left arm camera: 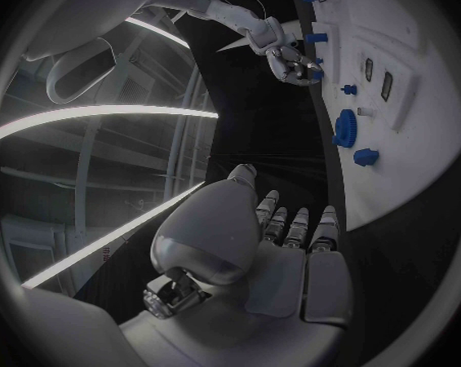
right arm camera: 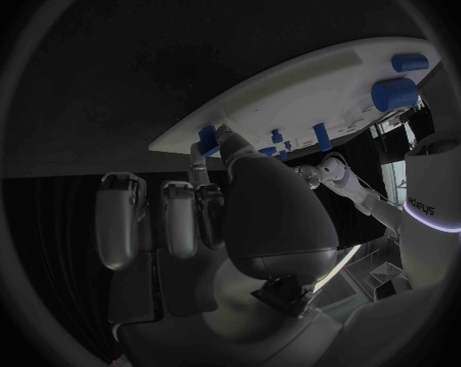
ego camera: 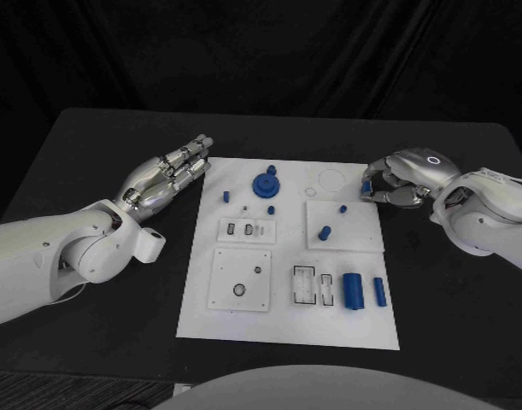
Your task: Assemble the parts on the task board
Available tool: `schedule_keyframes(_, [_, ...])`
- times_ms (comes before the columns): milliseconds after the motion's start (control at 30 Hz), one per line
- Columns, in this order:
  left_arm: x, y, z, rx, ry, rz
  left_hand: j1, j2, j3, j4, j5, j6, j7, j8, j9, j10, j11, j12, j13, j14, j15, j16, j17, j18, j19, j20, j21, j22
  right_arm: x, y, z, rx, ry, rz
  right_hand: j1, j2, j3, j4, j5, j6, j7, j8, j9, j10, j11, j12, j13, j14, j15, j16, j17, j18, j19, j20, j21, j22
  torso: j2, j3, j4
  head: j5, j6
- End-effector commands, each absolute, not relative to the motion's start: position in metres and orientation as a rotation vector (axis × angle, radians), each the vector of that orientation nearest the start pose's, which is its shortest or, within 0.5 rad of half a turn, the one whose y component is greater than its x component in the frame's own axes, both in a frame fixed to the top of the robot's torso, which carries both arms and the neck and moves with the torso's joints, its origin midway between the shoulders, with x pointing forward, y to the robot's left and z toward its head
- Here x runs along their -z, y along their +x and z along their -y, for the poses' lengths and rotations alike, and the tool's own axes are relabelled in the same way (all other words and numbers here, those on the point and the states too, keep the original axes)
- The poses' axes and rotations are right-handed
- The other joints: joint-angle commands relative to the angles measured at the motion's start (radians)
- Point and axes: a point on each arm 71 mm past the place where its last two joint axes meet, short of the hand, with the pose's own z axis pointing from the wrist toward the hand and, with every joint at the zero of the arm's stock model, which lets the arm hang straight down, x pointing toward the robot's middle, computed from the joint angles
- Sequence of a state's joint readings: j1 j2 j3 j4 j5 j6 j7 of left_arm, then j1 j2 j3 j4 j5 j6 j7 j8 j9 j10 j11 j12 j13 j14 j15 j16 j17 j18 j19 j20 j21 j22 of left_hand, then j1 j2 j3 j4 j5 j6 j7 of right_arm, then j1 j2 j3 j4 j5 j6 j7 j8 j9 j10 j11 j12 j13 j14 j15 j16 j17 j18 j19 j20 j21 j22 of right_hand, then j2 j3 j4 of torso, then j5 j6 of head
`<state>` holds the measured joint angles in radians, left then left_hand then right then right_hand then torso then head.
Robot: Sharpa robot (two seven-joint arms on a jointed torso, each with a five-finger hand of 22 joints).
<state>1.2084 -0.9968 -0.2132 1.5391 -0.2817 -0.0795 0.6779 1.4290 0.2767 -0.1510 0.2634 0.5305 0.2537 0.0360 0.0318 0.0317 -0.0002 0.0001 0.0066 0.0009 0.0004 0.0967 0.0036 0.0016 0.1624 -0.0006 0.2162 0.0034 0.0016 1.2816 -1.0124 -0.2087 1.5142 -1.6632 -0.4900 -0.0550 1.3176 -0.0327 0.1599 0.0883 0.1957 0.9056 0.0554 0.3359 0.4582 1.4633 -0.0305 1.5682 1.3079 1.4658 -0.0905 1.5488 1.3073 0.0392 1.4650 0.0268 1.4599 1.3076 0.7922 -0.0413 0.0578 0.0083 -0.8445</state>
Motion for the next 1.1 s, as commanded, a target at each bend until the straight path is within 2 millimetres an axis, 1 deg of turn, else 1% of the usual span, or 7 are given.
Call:
schedule_keyframes(33, [0.201,0.444,-0.264,1.769,-0.61,-1.357,0.011,-0.001,0.004,0.0,0.005,-0.002,0.007,0.001,0.001,0.0,0.004,-0.007,-0.001,0.0,0.009,-0.004,-0.002,0.016,0.001,0.007,-0.003,-0.002,0.188,0.467,0.283,-0.423,-0.319,-1.475,-0.006,0.006,-0.007,0.002,-0.006,0.012,-0.003,0.009,0.007,0.108,-0.007,0.003,0.263,0.094,-0.005,-0.004,0.21,-0.009,0.05,-0.009,-0.004,0.224,0.0,0.0,-0.0005,0.003,-0.001])
schedule_keyframes(167, [0.201,0.443,-0.265,1.767,-0.611,-1.357,0.011,-0.001,0.004,0.0,0.005,-0.002,0.007,0.001,0.001,0.0,0.004,-0.007,-0.001,0.0,0.009,-0.004,-0.002,0.016,0.001,0.007,-0.003,-0.002,0.184,0.461,0.278,-0.45,-0.315,-1.452,-0.001,0.005,-0.007,0.001,0.01,0.026,-0.004,0.02,0.014,0.108,-0.007,0.003,0.263,0.094,-0.006,-0.005,0.207,-0.01,0.051,-0.009,-0.003,0.224,0.0,0.0001,-0.0008,0.004,-0.001])
schedule_keyframes(333, [0.201,0.443,-0.265,1.766,-0.612,-1.359,0.011,-0.001,0.004,0.0,0.005,-0.002,0.007,0.001,0.001,0.0,0.004,-0.007,-0.001,0.0,0.009,-0.004,-0.002,0.016,0.001,0.007,-0.003,-0.002,0.171,0.452,0.26,-0.5,-0.322,-1.42,-0.007,0.001,-0.01,0.005,0.028,0.029,-0.002,0.022,0.016,0.108,-0.006,0.003,0.263,0.093,-0.005,-0.006,0.204,-0.01,0.051,-0.009,-0.003,0.224,0.0,0.0002,-0.0005,0.0,-0.001])
schedule_keyframes(600, [0.201,0.444,-0.263,1.769,-0.612,-1.363,0.011,-0.001,0.006,-0.001,0.005,-0.001,0.009,0.002,0.001,0.0,0.005,-0.007,-0.001,0.0,0.01,-0.004,-0.002,0.016,0.001,0.008,-0.003,-0.002,0.156,0.44,0.207,-0.627,-0.391,-1.4,-0.013,-0.002,-0.012,0.008,0.047,0.03,-0.002,0.022,0.018,0.108,-0.004,0.003,0.263,0.092,-0.003,-0.009,0.199,-0.01,0.051,-0.008,-0.004,0.224,0.0,-0.0007,0.0002,0.0,0.0])
schedule_keyframes(833, [0.201,0.444,-0.262,1.774,-0.611,-1.364,0.011,-0.001,0.007,-0.001,0.005,-0.001,0.009,0.002,0.001,0.0,0.005,-0.007,-0.001,0.0,0.01,-0.004,-0.002,0.016,0.001,0.008,-0.003,-0.002,0.167,0.438,0.163,-0.699,-0.469,-1.417,-0.012,-0.004,-0.011,0.006,0.067,0.029,-0.001,0.02,0.018,0.108,-0.001,0.003,0.263,0.091,-0.001,-0.012,0.191,-0.009,0.05,-0.007,-0.007,0.223,0.0,-0.0008,-0.0005,0.005,0.002])
schedule_keyframes(967, [0.201,0.444,-0.261,1.775,-0.611,-1.364,0.011,-0.001,0.007,-0.001,0.005,-0.001,0.009,0.002,0.001,0.0,0.005,-0.007,-0.001,0.0,0.01,-0.004,-0.002,0.016,0.001,0.008,-0.003,-0.002,0.177,0.437,0.141,-0.716,-0.512,-1.442,-0.013,-0.006,-0.01,0.004,0.08,0.028,0.001,0.017,0.018,0.108,0.004,0.003,0.263,0.089,0.002,-0.016,0.184,-0.008,0.047,-0.005,-0.012,0.221,-0.001,-0.0025,0.0,0.006,0.002])
schedule_keyframes(1100, [0.201,0.444,-0.26,1.777,-0.61,-1.365,0.011,-0.001,0.007,-0.001,0.005,-0.001,0.009,0.002,0.001,0.0,0.005,-0.007,-0.001,0.0,0.01,-0.004,-0.002,0.016,0.001,0.008,-0.003,-0.002,0.187,0.437,0.126,-0.726,-0.538,-1.463,-0.014,-0.008,-0.01,0.003,0.087,0.031,0.002,0.017,0.018,0.108,0.007,0.003,0.263,0.088,0.004,-0.019,0.178,-0.006,0.045,-0.004,-0.018,0.219,0.0,-0.0004,0.0014,0.006,0.0])
